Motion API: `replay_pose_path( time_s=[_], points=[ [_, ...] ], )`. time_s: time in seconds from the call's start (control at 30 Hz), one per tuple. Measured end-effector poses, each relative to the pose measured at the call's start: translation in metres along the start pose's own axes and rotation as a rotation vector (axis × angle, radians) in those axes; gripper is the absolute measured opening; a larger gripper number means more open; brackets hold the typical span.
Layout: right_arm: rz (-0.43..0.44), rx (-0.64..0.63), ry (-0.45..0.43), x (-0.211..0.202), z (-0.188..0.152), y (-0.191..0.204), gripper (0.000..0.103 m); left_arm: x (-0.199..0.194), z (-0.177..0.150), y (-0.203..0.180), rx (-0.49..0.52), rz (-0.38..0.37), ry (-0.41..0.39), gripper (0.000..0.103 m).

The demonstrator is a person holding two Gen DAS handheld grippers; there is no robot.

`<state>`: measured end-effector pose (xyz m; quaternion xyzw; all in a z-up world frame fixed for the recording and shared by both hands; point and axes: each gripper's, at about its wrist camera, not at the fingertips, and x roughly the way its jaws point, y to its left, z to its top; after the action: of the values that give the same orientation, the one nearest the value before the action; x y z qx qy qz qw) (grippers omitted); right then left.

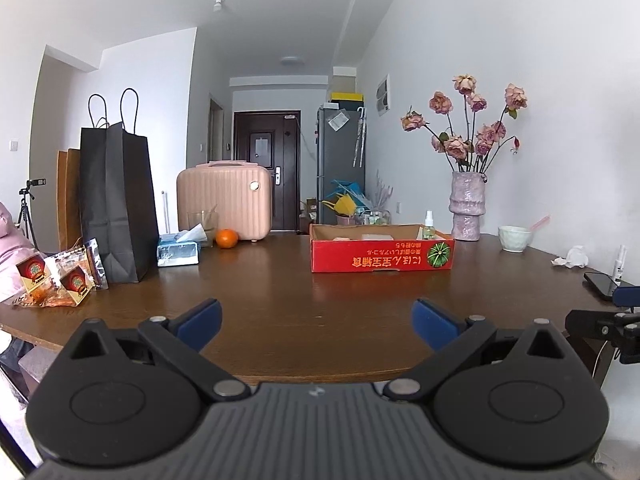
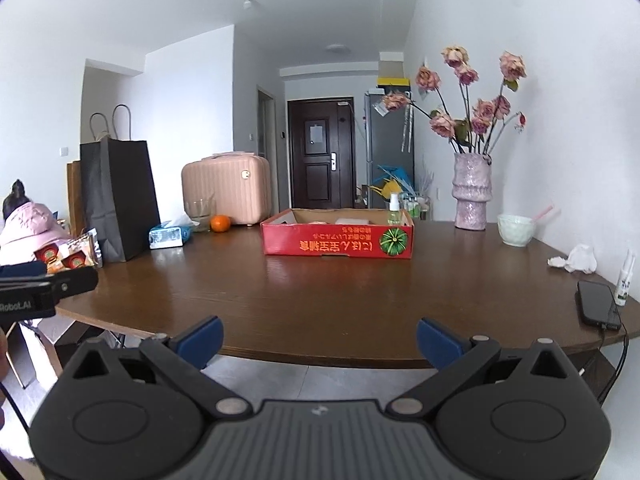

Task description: Organize rigid objects

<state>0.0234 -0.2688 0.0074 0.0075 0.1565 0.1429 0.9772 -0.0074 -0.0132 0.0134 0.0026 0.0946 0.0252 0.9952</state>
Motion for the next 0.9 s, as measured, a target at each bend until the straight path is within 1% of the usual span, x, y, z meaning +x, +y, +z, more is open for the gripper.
replay_pose_path(
  time_s=[0.2, 0.4, 0.9],
  points=[
    [0.025, -0.002, 0.002, 0.0015, 0.0004, 0.0023, 0.103, 0.0001, -0.0008, 0.0003, 0.001, -0.005, 0.004, 0.103],
    [0.012, 0.005, -0.011, -0.0003, 0.0022, -0.0002, 0.103, 0.0002, 0.0001, -0.0001, 0.008, -0.008, -0.004, 0.103],
    [0.027, 0.009, -0.002, 0.0024, 0.0018, -0.0018, 0.103, -0.0023, -0.0005, -0.0034, 0.026, -0.011, -0.014, 0.103]
  ],
)
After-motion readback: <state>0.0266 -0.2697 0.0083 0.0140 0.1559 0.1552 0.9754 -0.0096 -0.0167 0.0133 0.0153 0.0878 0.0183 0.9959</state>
